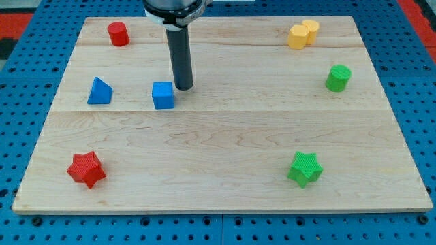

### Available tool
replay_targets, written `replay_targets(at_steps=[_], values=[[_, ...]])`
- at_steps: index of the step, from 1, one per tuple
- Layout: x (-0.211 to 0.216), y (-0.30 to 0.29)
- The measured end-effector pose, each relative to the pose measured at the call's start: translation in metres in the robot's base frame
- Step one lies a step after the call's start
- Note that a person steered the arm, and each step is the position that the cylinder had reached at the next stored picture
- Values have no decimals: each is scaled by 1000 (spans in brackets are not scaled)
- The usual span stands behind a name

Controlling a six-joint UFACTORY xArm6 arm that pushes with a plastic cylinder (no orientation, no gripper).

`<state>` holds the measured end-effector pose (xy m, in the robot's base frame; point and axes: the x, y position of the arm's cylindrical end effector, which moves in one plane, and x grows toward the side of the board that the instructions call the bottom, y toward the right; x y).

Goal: Push the blue cube right to the blue triangle

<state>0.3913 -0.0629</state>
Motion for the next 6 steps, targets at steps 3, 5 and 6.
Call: replay_targets(at_steps=[3, 5, 6], values=[[14, -82], [32, 90], [32, 192]])
